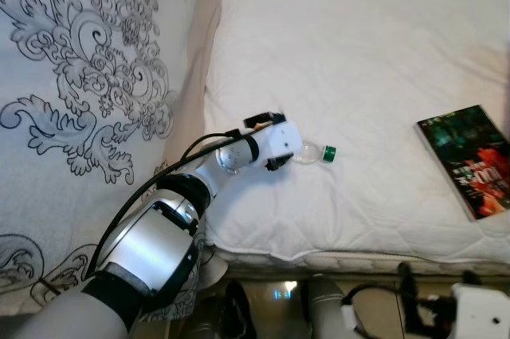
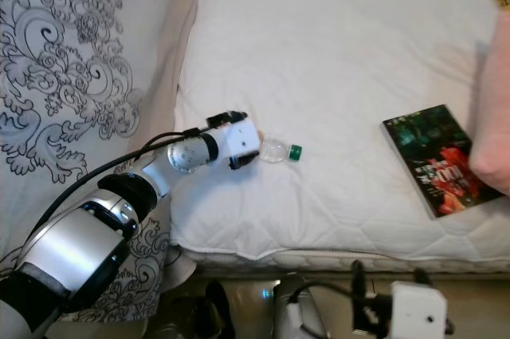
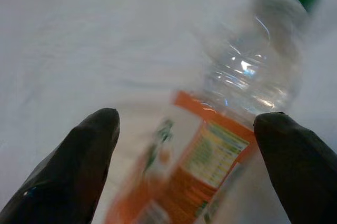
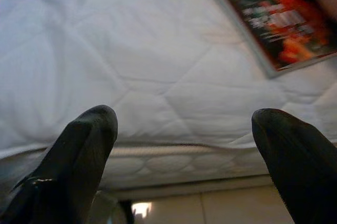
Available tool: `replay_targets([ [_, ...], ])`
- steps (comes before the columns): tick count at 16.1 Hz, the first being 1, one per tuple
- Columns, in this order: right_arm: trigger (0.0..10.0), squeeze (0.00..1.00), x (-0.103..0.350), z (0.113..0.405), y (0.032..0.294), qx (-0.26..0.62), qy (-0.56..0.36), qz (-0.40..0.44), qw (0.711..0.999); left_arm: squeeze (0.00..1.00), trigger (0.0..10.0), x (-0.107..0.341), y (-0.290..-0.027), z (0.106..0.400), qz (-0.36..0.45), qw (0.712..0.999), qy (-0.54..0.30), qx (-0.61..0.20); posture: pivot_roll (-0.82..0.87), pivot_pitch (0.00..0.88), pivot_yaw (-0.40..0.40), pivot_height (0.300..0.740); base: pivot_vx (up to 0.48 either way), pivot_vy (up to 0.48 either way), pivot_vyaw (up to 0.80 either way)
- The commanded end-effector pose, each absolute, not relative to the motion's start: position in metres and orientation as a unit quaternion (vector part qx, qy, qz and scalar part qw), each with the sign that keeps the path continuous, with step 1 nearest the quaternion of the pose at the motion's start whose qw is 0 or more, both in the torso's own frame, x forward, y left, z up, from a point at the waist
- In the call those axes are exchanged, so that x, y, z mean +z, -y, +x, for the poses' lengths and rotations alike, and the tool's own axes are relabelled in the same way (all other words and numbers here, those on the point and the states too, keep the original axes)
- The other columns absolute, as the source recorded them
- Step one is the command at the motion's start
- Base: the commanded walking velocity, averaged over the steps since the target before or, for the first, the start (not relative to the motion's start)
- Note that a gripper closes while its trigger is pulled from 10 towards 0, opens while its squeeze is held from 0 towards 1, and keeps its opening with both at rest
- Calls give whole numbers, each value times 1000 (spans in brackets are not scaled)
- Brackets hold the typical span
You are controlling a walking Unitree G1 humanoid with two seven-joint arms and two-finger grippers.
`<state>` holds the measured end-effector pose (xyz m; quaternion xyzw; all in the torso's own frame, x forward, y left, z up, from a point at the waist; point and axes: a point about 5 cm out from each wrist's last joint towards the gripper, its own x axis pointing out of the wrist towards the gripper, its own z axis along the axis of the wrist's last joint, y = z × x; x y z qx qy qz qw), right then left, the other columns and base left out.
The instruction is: Clean up the room
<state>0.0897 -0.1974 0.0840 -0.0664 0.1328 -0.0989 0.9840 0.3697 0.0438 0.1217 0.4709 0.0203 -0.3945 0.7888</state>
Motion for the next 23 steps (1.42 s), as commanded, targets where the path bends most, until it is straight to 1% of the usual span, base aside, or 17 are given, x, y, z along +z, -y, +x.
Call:
replay_targets([
  [1, 10000, 0, 85, 85, 197, -99, -144, -69, 982, 0, 10000, 103, -50, 363, 504, 760, -59, -407, -419, 345, 129, 740, 0, 0, 0],
  [3, 10000, 0, 85, 82, 198, -101, -150, -72, 981, 0, 10000, 99, -52, 361, 512, 749, -72, -414, -418, 351, 132, 740, 0, 0, 0],
  [5, 10000, 0, 83, 80, 196, -97, -157, -71, 980, 0, 10000, 96, -46, 358, 522, 737, -67, -424, -415, 356, 129, 740, 0, 0, 0],
  [6, 10000, 0, 83, 82, 195, -95, -155, -69, 981, 0, 7255, 97, -39, 357, 518, 738, -58, -429, -414, 356, 127, 740, 0, 0, 0],
  [7, 10000, 0, 85, 85, 193, -89, -151, -65, 982, 0, 0, 99, -37, 357, 508, 744, -56, -430, -414, 355, 126, 740, 0, 0, 0],
  [8, 10000, 0, 87, 89, 191, -75, -143, -64, 985, 0, 0, 107, -36, 361, 472, 774, -52, -419, -408, 353, 125, 740, 0, 0, 0],
  [9, 10000, 0, 87, 89, 190, -72, -143, -64, 985, 0, 0, 109, -36, 363, 462, 782, -51, -415, -407, 352, 123, 740, 0, 0, 0],
  [11, 10000, 0, 84, 88, 192, -71, -150, -64, 984, 0, 0, 114, -40, 366, 419, 813, -59, -401, -400, 352, 120, 740, 0, 0, 0],
  [12, 10000, 0, 82, 92, 189, -55, -154, -51, 985, 0, 0, 116, -43, 369, 355, 846, -76, -390, -389, 354, 114, 740, 0, 0, 0],
  [13, 10000, 0, 83, 94, 184, -34, -151, -35, 987, 0, 0, 113, -44, 368, 346, 849, -84, -392, -388, 353, 110, 740, 0, 0, 0],
  [15, 10000, 0, 84, 98, 181, -8, -151, -31, 988, 0, 0, 108, -43, 365, 346, 846, -88, -397, -389, 352, 102, 740, 0, 0, 0],
  [17, 10000, 0, 82, 99, 183, -1, -156, -31, 987, 0, 0, 110, -43, 365, 343, 849, -85, -393, -386, 348, 97, 740, 0, 0, 0],
  [18, 10000, 0, 82, 101, 184, 3, -156, -30, 987, 0, 0, 114, -41, 367, 328, 856, -81, -392, -382, 344, 94, 740, 0, 0, 0],
  [21, 10000, 0, 80, 112, 182, 18, -147, -20, 989, 0, 0, 121, -39, 369, 247, 884, -78, -389, -370, 314, 93, 740, 0, 0, 0],
  [22, 10000, 0, 78, 119, 183, 19, -143, -18, 989, 0, 0, 123, -42, 369, 210, 893, -69, -392, -353, 284, 96, 740, 0, 0, 0],
  [23, 10000, 0, 78, 123, 184, 19, -140, -17, 990, 0, 0, 124, -44, 369, 186, 897, -61, -397, -353, 284, 96, 740, 0, 0, 0],
])
